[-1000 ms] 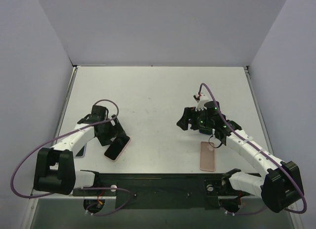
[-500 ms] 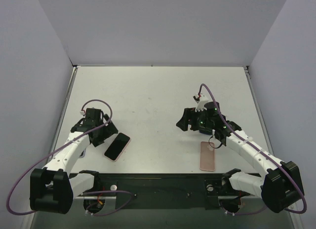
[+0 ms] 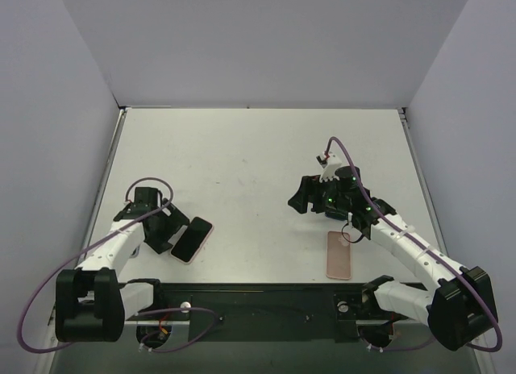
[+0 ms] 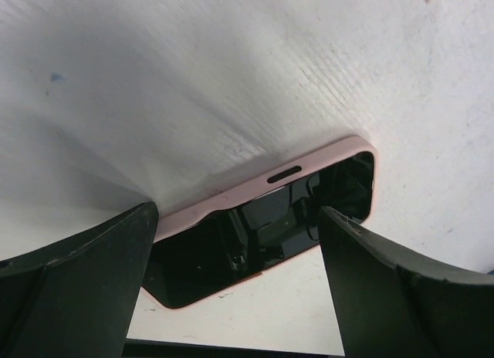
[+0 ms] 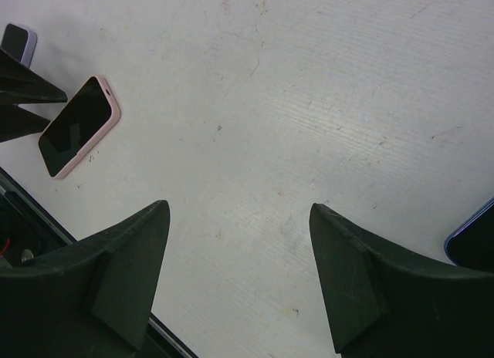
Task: Take the phone out of the phone case
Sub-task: Move the phone to the center of the board, then pick up the phone at the center of the board.
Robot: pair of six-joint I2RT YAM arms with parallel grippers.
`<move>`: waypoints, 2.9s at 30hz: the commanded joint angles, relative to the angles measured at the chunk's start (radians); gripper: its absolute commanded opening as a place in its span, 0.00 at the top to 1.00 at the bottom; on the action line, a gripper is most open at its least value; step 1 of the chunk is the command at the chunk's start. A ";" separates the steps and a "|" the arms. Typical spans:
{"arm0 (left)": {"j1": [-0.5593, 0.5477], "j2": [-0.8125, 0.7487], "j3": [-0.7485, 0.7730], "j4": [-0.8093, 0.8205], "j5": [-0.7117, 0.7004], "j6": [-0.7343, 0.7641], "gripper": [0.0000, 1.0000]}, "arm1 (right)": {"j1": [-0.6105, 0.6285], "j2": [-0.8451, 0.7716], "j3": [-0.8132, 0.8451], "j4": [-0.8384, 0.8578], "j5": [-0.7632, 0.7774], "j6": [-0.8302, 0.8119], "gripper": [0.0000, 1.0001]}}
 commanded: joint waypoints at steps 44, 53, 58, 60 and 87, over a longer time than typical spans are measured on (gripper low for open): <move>-0.574 0.394 0.189 0.005 -0.271 -0.052 0.90 | 0.029 0.028 0.027 -0.018 0.048 -0.022 0.33; -0.530 0.011 0.096 0.105 -0.090 -0.248 1.00 | 0.337 0.059 0.023 0.026 0.324 0.042 0.33; -0.467 -0.178 0.009 0.282 0.040 -0.520 1.00 | 0.512 0.045 -0.069 0.343 0.421 0.134 0.32; -0.460 -0.229 -0.013 0.319 0.056 -0.625 1.00 | 0.588 0.071 -0.066 0.394 0.470 0.104 0.33; -0.513 -0.419 -0.070 0.507 0.102 -0.990 1.00 | 0.723 0.389 0.119 0.680 0.668 0.183 0.65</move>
